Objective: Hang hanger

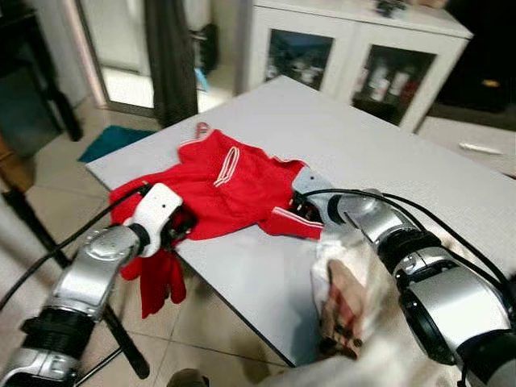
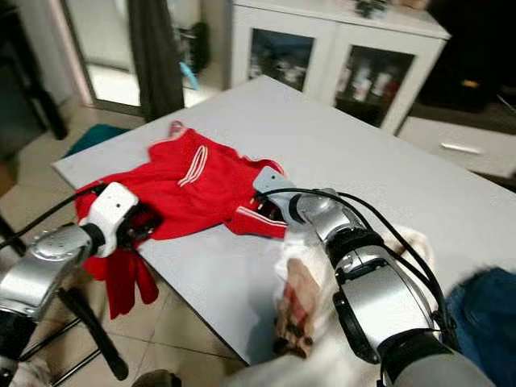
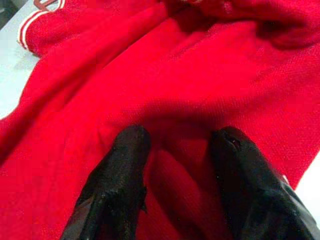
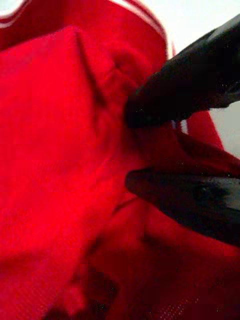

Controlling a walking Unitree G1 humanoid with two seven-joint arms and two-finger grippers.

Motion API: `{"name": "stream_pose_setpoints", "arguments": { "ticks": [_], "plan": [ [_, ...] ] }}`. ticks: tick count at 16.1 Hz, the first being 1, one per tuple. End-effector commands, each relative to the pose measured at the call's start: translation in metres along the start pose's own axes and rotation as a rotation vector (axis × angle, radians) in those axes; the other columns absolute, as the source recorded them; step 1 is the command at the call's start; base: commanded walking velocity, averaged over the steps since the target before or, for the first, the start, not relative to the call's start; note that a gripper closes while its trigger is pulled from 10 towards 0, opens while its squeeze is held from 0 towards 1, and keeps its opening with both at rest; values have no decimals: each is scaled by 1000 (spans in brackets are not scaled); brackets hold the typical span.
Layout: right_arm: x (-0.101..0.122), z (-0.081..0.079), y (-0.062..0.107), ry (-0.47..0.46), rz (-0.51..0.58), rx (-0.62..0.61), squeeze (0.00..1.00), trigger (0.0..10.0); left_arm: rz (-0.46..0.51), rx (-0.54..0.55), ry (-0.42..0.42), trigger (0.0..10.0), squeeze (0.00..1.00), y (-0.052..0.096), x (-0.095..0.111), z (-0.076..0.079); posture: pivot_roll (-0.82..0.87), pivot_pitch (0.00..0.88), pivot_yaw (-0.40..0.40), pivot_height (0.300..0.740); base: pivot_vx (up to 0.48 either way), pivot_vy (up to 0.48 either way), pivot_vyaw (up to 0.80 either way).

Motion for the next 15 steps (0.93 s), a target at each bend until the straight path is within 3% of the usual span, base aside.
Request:
{"name": "stream_pose_setpoints", "arguments": {
  "ticks": [1, 2, 15],
  "plan": [
    [-16, -8, 1, 8, -55, 41, 0, 10000, -104, -5, -10, 10000, 0, 1, -24, 0, 155, 29, -59, 740, 0, 0, 0],
    [-13, -18, -1, 4, -28, 107, 0, 10000, -109, -9, -39, 10000, 0, 1, -23, 0, 155, 29, -59, 740, 0, 0, 0],
    [-13, -18, -1, 4, -28, 107, 0, 10000, -109, -9, -39, 10000, 0, 1, -23, 0, 155, 29, -59, 740, 0, 0, 0]
  ]
}}
Point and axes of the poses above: a point about 5 cm out from each wrist's last joint towards the gripper, its own y axis pointing back from the gripper into the wrist, its own x axis along the axis of the wrist's last joint, z = x × y, the point moved 4 cm from there along -y, pointing out of the wrist towards the gripper, and after that the axes turned 14 degrees about y, right-handed, at the moved point
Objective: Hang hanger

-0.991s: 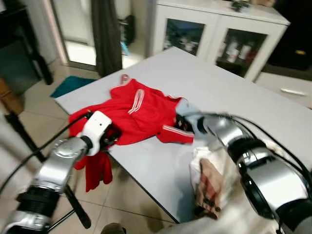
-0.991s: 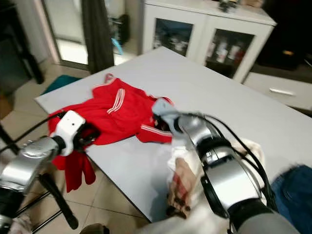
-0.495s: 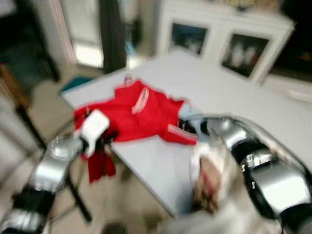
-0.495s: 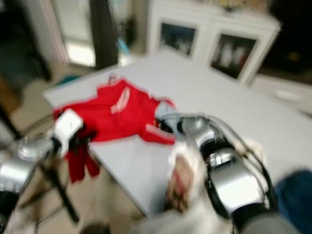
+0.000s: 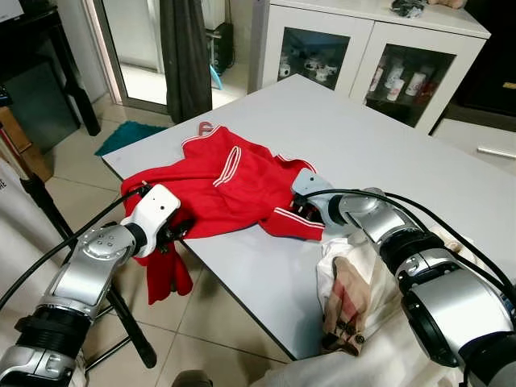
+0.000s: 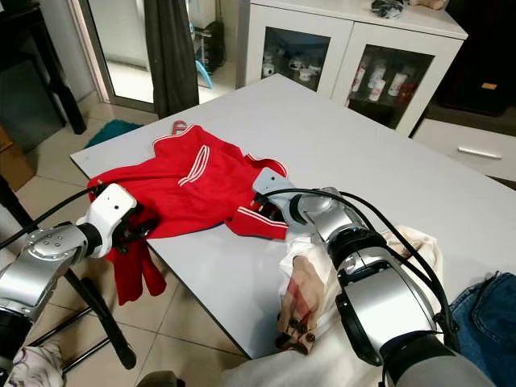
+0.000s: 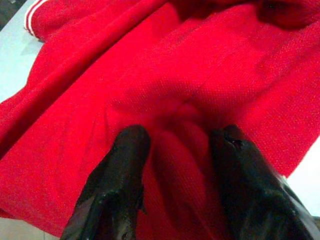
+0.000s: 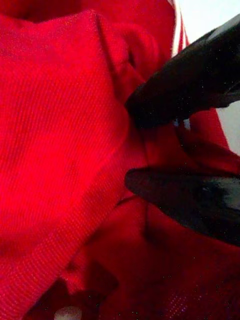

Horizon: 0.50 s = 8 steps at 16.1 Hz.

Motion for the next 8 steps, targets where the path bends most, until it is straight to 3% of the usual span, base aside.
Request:
{"name": "stream_pose_setpoints", "arguments": {
  "ticks": [1, 4, 5, 6, 7, 8],
  "plan": [
    [-14, -14, -3, -17, -50, 52, 0, 10000, -90, -4, 3, 10000, 0, -1, -21, 3, 155, 29, -59, 740, 0, 0, 0],
    [-13, -19, -3, -14, -36, 86, 0, 10000, -91, -8, -12, 10000, 0, -1, -21, 3, 155, 29, -59, 740, 0, 0, 0],
    [70, 15, 11, -200, 411, 51, 0, 10000, 142, 79, -129, 10000, 0, 3, 32, -5, 171, 11, -68, 740, 0, 0, 0],
    [103, 32, 25, -261, 614, 13, 0, 10000, 275, 149, -160, 10000, 0, 10, 59, -10, 176, 11, -70, 740, 0, 0, 0],
    [104, 33, 25, -260, 622, -4, 0, 10000, 294, 167, -153, 10000, 0, 12, 61, -12, 176, 11, -70, 740, 0, 0, 0],
    [109, 39, 26, -306, 672, -109, 0, 10000, 402, 238, -55, 10000, 0, 22, 70, -20, 176, 11, -70, 740, 0, 0, 0]
  ]
}}
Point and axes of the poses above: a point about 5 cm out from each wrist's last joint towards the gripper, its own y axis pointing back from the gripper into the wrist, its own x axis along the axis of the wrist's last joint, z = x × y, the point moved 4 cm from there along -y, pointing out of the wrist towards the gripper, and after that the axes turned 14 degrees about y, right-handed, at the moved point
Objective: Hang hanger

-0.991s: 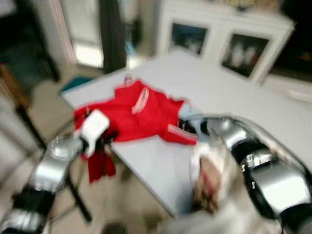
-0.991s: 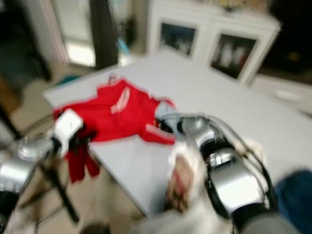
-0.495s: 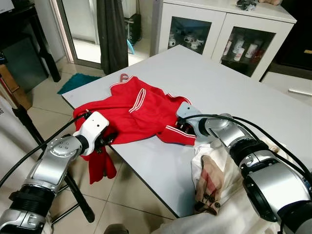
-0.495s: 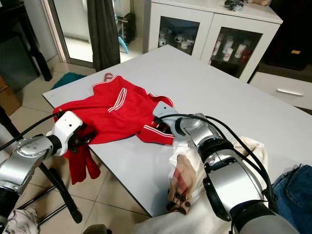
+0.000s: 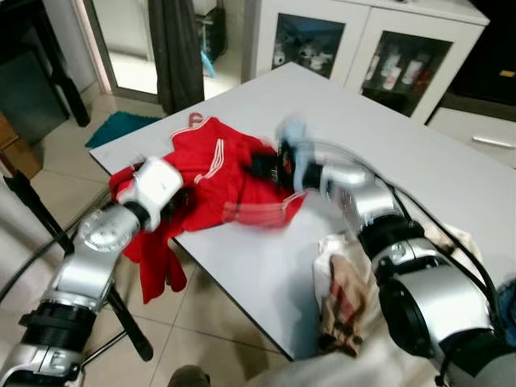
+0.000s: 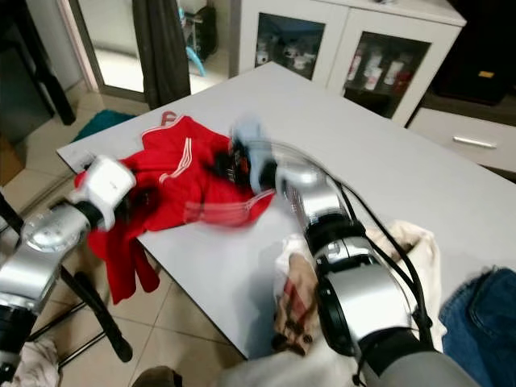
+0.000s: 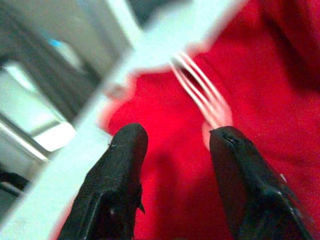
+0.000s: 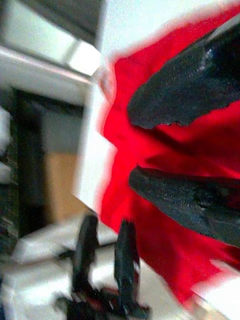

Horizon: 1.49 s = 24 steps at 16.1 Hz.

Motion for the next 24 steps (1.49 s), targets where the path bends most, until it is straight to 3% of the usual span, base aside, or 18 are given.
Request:
{"name": "stream_pose_setpoints", "arguments": {
  "ticks": [1, 6, 8, 9, 10, 11, 13, 15, 18, 19, 21, 24],
  "plan": [
    [-5, 6, 6, -37, 19, -71, 0, 10000, 38, 57, 43, 10000, 0, 4, 4, -9, 181, 13, -71, 740, 0, 0, 0],
    [0, 15, 12, -58, 84, -178, 0, 10000, 103, 150, 118, 10000, 0, 15, 5, -17, 181, 13, -73, 740, 0, 0, 0],
    [2, 18, 13, -18, 87, -196, 0, 10000, 83, 131, 139, 10000, 0, 17, -1, -8, 181, 12, -75, 740, 0, 0, 0],
    [2, 16, 9, 28, 71, -199, 0, 10000, 36, 101, 186, 10000, 0, 15, -9, 3, 183, 11, -77, 740, 0, 0, 0],
    [2, 16, 9, 28, 71, -199, 0, 10000, 36, 101, 186, 10000, 0, 15, -9, 3, 183, 11, -77, 740, 0, 0, 0],
    [4, 8, 0, 60, 61, -180, 0, 10000, -12, 94, 262, 10000, 0, 12, -19, 14, 185, 8, -75, 740, 0, 0, 0],
    [7, -5, -14, 82, 53, -145, 0, 10000, -57, 114, 337, 10000, 0, 7, -30, 26, 185, 8, -75, 740, 0, 0, 0],
    [-4, -20, -29, 131, -44, -119, 0, 10000, -102, 151, 392, 10000, 0, 4, -40, 38, 194, 6, -78, 740, 0, 0, 0],
    [-33, -19, -30, 171, -252, -231, 0, 10000, -171, 193, 395, 10000, 0, 6, -53, 45, 211, 7, -85, 740, 0, 0, 0],
    [-33, -19, -30, 171, -252, -231, 0, 10000, -171, 193, 395, 10000, 0, 6, -53, 45, 211, 7, -85, 740, 0, 0, 0],
    [-67, -11, -11, 217, -455, -298, 0, 10000, -225, 215, 362, 10000, 0, 9, -59, 44, 212, 8, -86, 740, 0, 0, 0],
    [-92, -2, 12, 237, -601, -316, 0, 10000, -308, 177, 340, 10000, 0, 14, -68, 50, 205, 9, -82, 740, 0, 0, 0]
  ]
}}
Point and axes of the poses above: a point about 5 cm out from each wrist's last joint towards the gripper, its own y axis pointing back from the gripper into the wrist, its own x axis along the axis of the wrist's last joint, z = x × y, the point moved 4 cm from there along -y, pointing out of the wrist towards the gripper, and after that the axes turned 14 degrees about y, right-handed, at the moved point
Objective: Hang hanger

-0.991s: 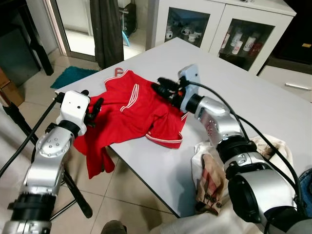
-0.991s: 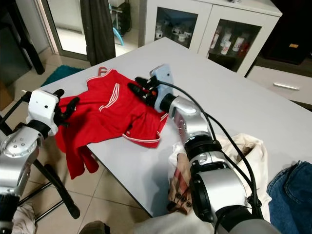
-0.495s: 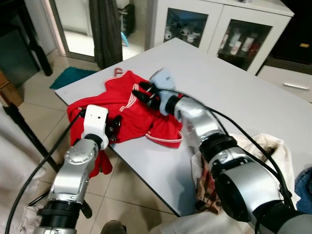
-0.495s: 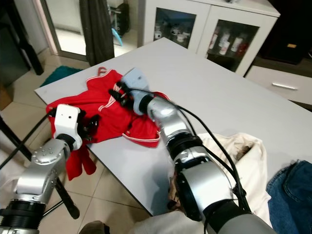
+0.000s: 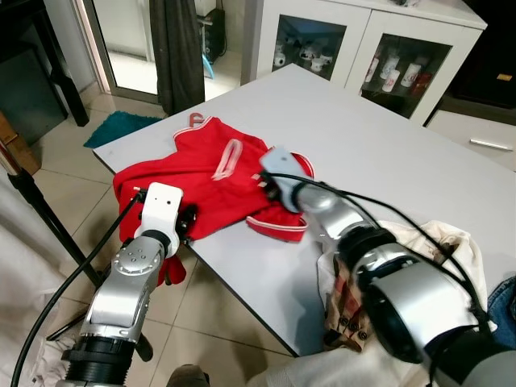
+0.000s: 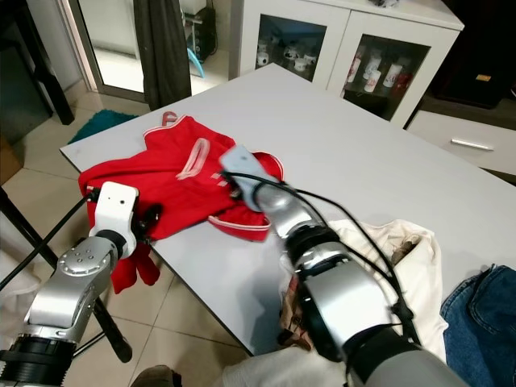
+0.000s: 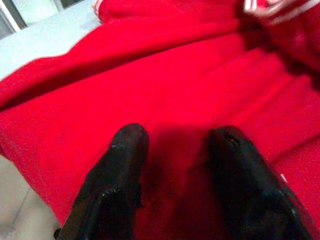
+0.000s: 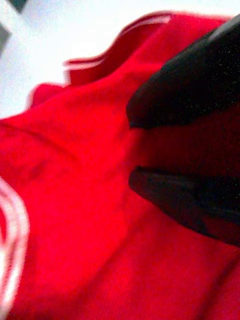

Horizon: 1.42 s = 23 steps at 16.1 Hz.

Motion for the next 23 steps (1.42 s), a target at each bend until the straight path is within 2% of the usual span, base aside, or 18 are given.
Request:
{"name": "stream_pose_setpoints", "arguments": {
  "ticks": [1, 3, 4, 6, 9, 11, 14, 16, 17, 18, 21, 23],
  "plan": [
    [-21, 0, 3, 21, -73, 13, 0, 10000, -107, -7, -11, 10000, 0, 2, -22, 1, 204, 10, -81, 740, 0, 0, 0],
    [-52, 3, 12, 67, -155, 65, 0, 10000, -223, -26, -43, 10000, 0, 5, -41, -2, 196, 12, -74, 740, 0, 0, 0],
    [-56, 2, 14, 70, -165, 84, 0, 10000, -239, -25, -51, 10000, 0, 5, -44, -4, 194, 11, -73, 740, 0, 0, 0],
    [-65, -9, 19, 39, -157, 234, 0, 10000, -268, 9, -75, 10000, 0, 4, -43, -17, 183, 8, -64, 740, 0, 0, 0],
    [-63, -25, 28, 23, -92, 450, 0, 10000, -255, 31, -106, 10000, 0, -3, -32, -29, 170, 1, -55, 740, 0, 0, 0],
    [-57, -31, 32, 5, -40, 536, 0, 10000, -243, 35, -111, 10000, 0, -7, -28, -31, 165, 0, -55, 740, 0, 0, 0],
    [-27, -39, 45, -37, 131, 727, 0, 10000, -238, 26, -118, 10000, 0, -15, -26, -28, 161, 0, -55, 740, 0, 0, 0],
    [-6, -25, 46, -81, 227, 716, 0, 10000, -211, 24, -138, 10000, 0, -17, -22, -27, 167, 0, -61, 740, 0, 0, 0],
    [4, -13, 46, -120, 262, 680, 0, 10000, -173, 26, -140, 10000, 0, -17, -16, -26, 171, 0, -65, 740, 0, 0, 0],
    [15, 4, 45, -165, 295, 632, 0, 10000, -92, 35, -148, 10000, 0, -16, -3, -26, 180, 0, -69, 740, 0, 0, 0],
    [26, 20, 48, -165, 327, 604, 0, 10000, -48, 22, -155, 10000, 0, -9, 0, -25, 204, 0, -79, 740, 0, 0, 0],
    [32, 21, 48, -145, 344, 612, 0, 10000, -54, 11, -164, 10000, 0, -6, -5, -24, 217, 0, -83, 740, 0, 0, 0]
  ]
}}
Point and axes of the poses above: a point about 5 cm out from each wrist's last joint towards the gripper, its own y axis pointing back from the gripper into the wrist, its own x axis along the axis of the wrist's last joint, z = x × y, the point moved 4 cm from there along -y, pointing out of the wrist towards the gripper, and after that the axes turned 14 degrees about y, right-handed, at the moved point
